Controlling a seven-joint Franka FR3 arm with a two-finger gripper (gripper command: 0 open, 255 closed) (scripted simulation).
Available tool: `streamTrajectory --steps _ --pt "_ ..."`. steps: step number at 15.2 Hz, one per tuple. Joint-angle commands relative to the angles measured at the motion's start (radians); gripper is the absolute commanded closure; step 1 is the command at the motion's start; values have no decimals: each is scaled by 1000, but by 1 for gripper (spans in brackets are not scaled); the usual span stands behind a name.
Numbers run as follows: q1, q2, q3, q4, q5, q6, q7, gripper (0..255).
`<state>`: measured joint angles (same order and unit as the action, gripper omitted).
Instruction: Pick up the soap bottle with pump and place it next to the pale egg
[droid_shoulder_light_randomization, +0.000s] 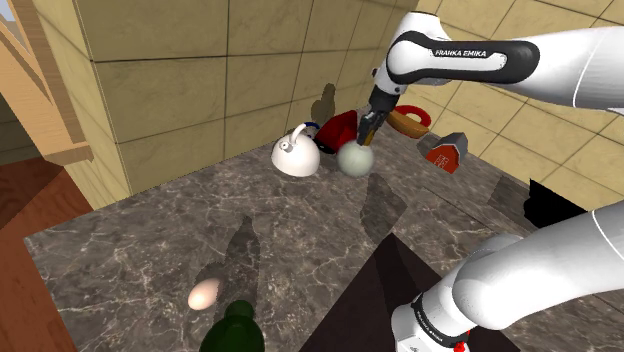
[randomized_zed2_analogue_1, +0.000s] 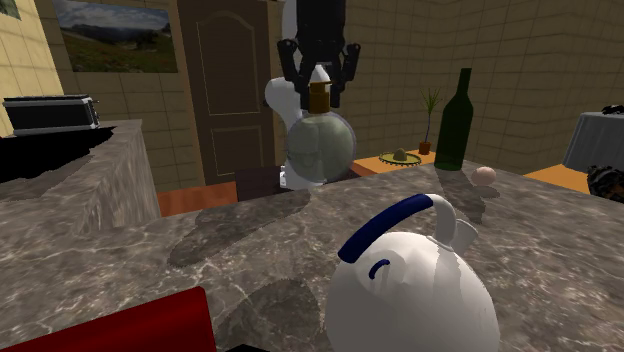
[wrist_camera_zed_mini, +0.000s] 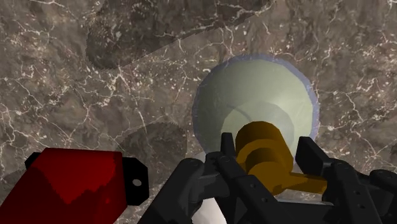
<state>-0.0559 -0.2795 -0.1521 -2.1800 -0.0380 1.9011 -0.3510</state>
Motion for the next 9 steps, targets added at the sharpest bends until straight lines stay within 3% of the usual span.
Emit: streamTrajectory --steps 1,9 --pt "0 -2 0 25 0 -27 -1 255" --pt "1 -7 3 128 1 -135 0 255"
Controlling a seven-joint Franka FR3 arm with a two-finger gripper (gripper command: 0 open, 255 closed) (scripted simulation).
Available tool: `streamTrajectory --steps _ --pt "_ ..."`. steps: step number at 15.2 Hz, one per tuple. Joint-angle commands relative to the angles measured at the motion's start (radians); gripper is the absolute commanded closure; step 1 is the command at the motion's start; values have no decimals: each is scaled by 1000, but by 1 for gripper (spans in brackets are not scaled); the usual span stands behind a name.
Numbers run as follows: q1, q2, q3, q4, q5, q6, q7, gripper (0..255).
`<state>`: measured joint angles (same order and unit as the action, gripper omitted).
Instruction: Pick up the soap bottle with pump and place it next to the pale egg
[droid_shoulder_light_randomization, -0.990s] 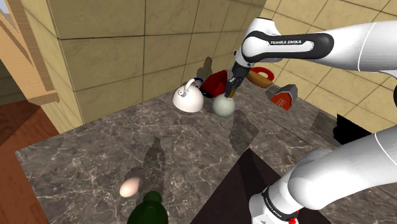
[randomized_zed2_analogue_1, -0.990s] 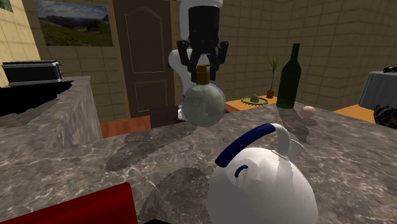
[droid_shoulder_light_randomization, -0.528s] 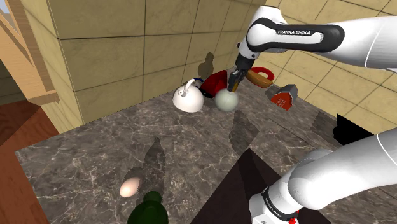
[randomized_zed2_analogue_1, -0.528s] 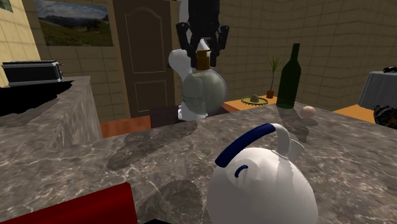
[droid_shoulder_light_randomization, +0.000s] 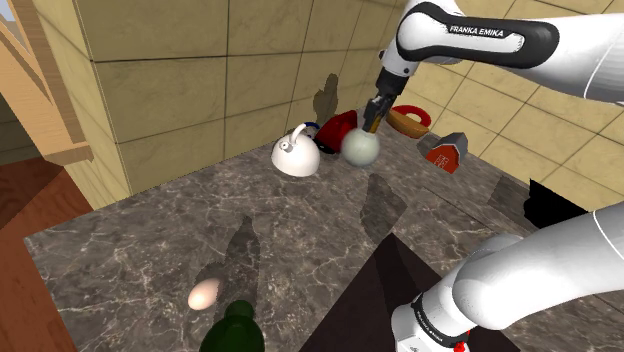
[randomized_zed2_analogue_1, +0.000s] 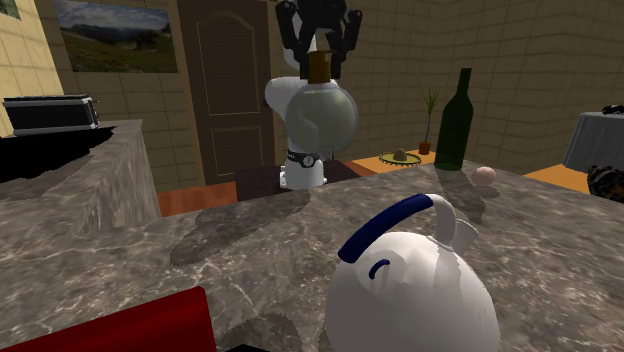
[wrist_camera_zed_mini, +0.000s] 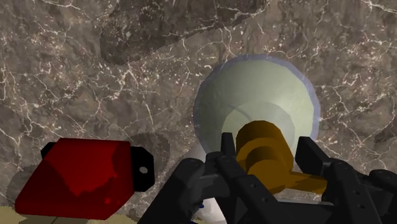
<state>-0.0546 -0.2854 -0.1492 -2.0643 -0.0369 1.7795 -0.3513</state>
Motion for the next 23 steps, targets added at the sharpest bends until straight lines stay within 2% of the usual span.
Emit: streamTrajectory --steps 1,13,23 --pt "0 -1 1 26 0 -26 0 255" --pt "3 18 3 198 4 -179 -2 255" --pt "95 46 154 158 44 -113 234 255"
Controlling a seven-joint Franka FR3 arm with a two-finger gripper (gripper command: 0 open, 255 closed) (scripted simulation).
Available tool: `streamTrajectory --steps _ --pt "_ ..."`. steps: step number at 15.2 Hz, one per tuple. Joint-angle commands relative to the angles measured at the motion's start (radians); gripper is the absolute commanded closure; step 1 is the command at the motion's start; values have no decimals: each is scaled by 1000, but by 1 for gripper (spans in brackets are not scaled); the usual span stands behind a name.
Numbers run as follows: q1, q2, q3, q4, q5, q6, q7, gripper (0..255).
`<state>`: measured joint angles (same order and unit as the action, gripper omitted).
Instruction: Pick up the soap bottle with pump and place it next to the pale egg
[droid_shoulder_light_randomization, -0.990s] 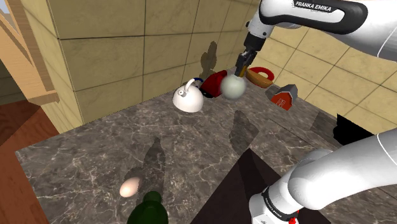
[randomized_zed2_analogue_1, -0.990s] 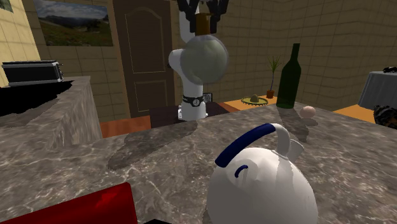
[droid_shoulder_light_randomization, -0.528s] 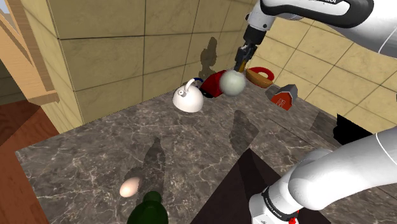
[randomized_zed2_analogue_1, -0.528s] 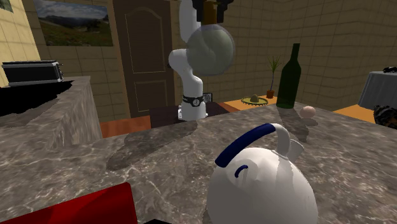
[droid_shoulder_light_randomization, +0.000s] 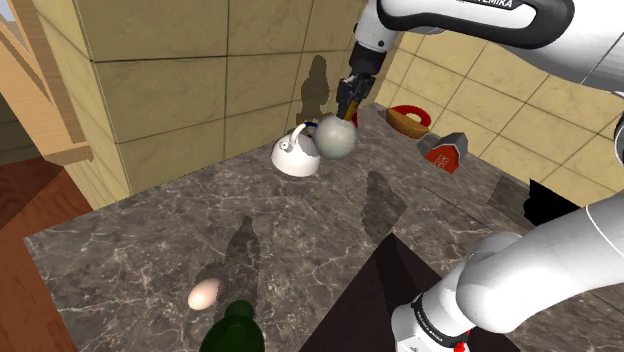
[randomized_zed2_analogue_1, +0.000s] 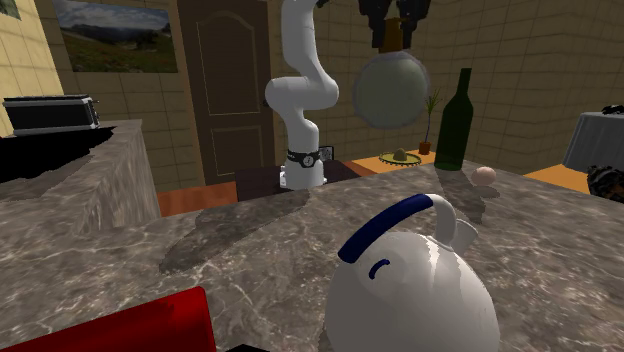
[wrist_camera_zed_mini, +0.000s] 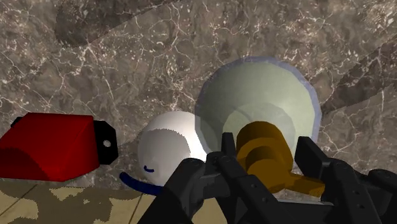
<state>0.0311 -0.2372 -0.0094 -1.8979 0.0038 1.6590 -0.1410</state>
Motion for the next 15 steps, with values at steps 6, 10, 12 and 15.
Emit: streamTrajectory --steps 6,10,12,15 --pt "65 64 100 23 18 44 162 255" --pt "102 128 154 67 18 64 254 255" --pt "122 165 180 97 15 72 300 255" --pt "152 228 216 151 4 80 369 255"
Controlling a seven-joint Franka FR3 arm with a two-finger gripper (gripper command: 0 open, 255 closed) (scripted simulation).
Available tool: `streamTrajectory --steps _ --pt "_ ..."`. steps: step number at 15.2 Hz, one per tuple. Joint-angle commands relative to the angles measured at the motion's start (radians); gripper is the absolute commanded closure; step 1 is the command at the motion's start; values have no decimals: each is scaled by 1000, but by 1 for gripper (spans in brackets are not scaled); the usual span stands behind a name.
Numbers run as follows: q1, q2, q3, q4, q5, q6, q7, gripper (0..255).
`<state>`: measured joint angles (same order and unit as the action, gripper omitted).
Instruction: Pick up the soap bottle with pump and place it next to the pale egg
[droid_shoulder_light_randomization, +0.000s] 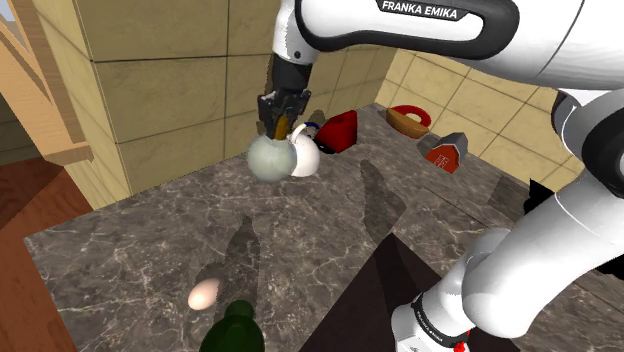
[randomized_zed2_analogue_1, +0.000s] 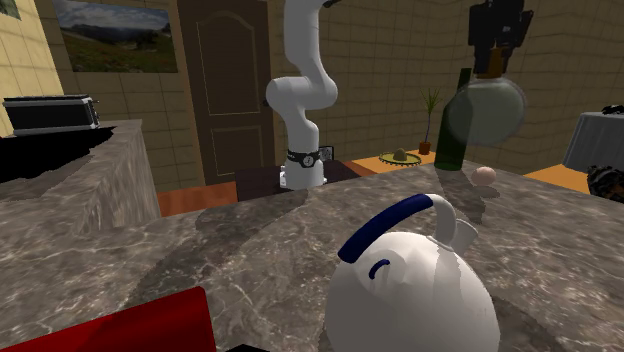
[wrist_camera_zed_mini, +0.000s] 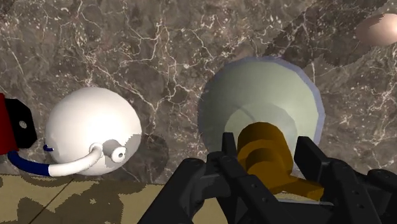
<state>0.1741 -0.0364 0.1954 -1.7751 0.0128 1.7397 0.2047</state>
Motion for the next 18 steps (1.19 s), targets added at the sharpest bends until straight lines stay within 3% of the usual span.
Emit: streamTrajectory --steps 1,12,13,14,15,16,18 --pt "20 50 22 49 -10 1 46 255" --pt "174 368 107 391 -105 -35 281 255" --pt "158 345 102 360 -97 -28 261 0" --pt "158 345 102 360 -97 -28 261 0" --pt "88 323 141 347 -20 -2 -113 0" --pt "126 337 121 357 -66 -17 210 0" --pt "114 328 119 309 -38 29 182 0"
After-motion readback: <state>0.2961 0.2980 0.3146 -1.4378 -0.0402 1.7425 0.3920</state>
